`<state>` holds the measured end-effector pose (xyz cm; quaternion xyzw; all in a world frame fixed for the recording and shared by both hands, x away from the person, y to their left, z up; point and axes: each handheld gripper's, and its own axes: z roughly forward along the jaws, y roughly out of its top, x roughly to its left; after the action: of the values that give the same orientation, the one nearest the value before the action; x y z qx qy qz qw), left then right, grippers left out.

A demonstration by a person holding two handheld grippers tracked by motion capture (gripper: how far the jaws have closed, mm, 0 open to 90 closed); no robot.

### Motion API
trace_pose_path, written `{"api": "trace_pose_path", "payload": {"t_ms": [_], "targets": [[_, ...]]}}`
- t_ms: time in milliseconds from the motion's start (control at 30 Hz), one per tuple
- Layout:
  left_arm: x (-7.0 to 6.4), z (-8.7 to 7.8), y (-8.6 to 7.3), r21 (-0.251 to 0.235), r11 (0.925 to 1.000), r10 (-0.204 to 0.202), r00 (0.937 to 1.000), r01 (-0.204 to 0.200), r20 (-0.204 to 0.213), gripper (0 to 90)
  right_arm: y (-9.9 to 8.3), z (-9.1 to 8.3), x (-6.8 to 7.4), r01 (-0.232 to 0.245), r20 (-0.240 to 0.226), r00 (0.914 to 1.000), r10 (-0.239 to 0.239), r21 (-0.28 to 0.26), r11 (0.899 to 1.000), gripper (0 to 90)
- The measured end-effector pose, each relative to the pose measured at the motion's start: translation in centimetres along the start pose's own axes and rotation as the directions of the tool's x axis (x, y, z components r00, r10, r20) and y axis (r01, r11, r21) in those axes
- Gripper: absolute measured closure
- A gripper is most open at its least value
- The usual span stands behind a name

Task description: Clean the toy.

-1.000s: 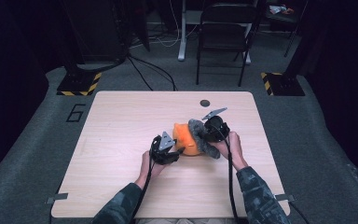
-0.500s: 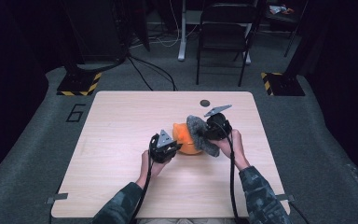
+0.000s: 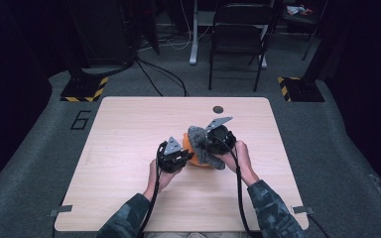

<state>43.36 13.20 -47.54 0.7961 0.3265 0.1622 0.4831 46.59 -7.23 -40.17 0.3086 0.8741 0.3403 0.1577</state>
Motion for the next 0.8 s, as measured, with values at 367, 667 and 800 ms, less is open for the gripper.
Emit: {"api": "trace_pose_path", "payload": {"t_ms": [367,667,800], "targets": [[0.4,0.1,-0.3,0.000,0.9999,-0.016,0.9999,0.016,0.003,79.0,-2.0,0.8,-3.6,-0.100,0.027,0.9948,0.098,0.109,0.989,72.2],[0.5,0.2,-0.4,0.000,1.0000,-0.010,0.9999,0.010,0.005,78.3,-3.7,1.9,-5.6,-0.160,0.063,0.9866,0.150,0.194,0.968,72.0],[0.6,0.2,-0.5,-0.005,0.9998,-0.018,0.9998,0.018,0.006,78.1,-4.4,2.7,-6.1,-0.184,0.078,0.9822,0.171,0.221,0.958,72.0]]}}
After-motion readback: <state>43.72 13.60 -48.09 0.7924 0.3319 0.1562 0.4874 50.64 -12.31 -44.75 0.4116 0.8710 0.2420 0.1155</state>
